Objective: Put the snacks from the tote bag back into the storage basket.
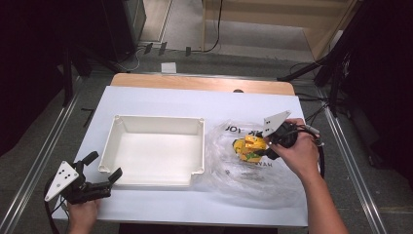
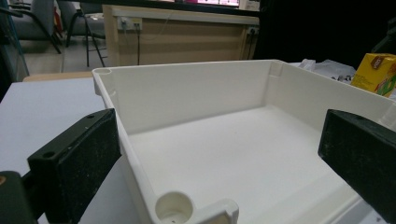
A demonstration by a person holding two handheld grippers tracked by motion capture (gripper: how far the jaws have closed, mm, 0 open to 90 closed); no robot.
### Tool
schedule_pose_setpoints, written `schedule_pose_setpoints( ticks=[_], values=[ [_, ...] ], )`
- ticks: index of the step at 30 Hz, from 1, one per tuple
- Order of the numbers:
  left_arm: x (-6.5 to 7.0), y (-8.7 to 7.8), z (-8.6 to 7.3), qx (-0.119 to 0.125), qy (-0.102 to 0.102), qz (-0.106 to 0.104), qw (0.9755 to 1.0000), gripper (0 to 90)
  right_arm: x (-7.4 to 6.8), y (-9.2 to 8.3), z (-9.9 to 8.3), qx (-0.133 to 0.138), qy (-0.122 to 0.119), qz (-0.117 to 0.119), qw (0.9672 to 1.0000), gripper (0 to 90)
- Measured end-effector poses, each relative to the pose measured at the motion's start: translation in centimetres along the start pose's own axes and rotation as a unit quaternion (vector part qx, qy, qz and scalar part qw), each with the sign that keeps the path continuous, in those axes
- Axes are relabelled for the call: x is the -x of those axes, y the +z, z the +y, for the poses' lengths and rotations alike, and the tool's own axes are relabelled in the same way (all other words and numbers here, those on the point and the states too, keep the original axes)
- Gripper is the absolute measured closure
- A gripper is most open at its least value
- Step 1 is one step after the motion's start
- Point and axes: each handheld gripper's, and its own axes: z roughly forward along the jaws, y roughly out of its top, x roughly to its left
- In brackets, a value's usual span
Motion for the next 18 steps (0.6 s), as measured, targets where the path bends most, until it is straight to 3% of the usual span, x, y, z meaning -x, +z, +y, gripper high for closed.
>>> schedule_pose_setpoints(
  ticks=[10,18],
  values=[
    [0.1,0.0,0.0,-0.001,0.001,0.001,1.0,0.0,0.7,0.5,0.4,-0.024,0.002,0.018,0.9995,46.8],
    [0.1,0.0,0.0,0.0,0.0,-0.002,1.0,0.0,0.6,1.3,1.5,-0.072,0.0,0.017,0.9973,49.0]
  ],
)
